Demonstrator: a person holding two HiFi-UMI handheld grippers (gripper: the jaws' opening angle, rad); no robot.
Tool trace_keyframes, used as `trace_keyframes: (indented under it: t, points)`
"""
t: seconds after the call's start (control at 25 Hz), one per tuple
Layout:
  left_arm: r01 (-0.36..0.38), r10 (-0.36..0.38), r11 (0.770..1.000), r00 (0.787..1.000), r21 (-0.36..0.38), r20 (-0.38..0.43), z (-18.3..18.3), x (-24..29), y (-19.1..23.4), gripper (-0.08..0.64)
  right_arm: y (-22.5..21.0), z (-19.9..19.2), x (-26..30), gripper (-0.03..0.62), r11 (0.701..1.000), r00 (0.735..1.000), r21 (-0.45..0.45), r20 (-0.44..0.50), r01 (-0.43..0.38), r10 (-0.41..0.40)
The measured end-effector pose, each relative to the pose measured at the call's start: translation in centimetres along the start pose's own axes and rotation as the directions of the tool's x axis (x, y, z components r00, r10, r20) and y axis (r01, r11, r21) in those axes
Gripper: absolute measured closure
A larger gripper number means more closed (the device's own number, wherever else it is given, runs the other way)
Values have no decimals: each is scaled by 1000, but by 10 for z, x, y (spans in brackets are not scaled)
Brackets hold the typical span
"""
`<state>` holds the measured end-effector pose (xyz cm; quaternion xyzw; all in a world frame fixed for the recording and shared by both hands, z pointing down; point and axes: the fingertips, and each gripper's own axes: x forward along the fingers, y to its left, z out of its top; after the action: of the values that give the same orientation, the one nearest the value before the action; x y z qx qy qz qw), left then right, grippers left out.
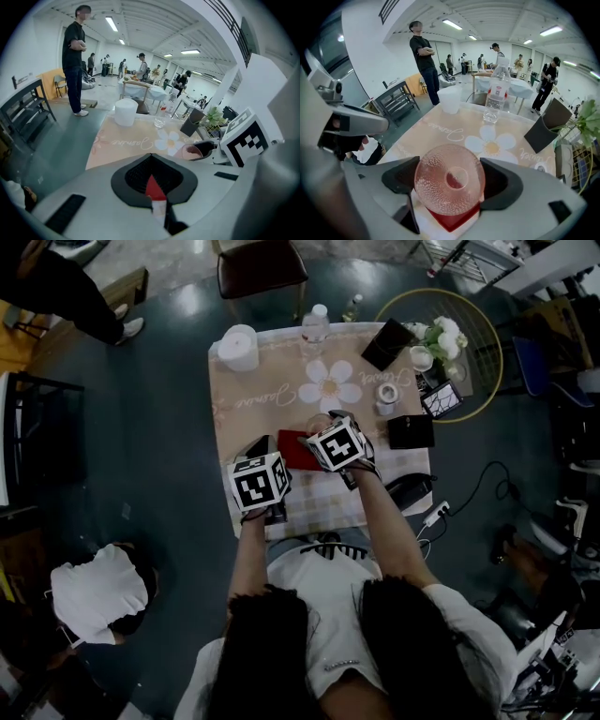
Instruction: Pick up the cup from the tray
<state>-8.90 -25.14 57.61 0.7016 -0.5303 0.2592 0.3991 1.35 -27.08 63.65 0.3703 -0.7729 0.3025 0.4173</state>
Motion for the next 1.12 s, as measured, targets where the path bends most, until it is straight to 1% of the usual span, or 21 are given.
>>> trace_keyframes:
  t: [0.2,0.36,0.52,0.56,0.72,0.92,1.12]
  points:
    - [22,-21,999,1000,34,-19,0,10,-15,555,-28,-1,-3,184,999,1000,28,-10,28,-28]
    - [25,-24,999,999,35,-33,-2,18,-20,555,-49,-5,-3,184,998,999,47,-23,48,-47]
    - [28,-26,999,999,35,-44,-3,25,-23,555,-68,-10,-1,184,994,998,90,-32,55,-52]
    - [25,-23,999,999,33,-48,-3,26,-22,555,-70,-12,1,184,994,998,93,-36,57,-54]
    - [18,-17,1000,998,21,-56,-1,30,-18,555,-78,-12,7,184,996,996,60,-61,71,-67]
    - [-10,9,1000,997,-12,-77,-2,34,-11,555,-81,-18,13,184,995,995,85,-86,52,-44]
    - [-3,2,1000,997,-21,-75,-2,34,-10,555,-82,-19,15,184,994,995,96,-91,50,-42]
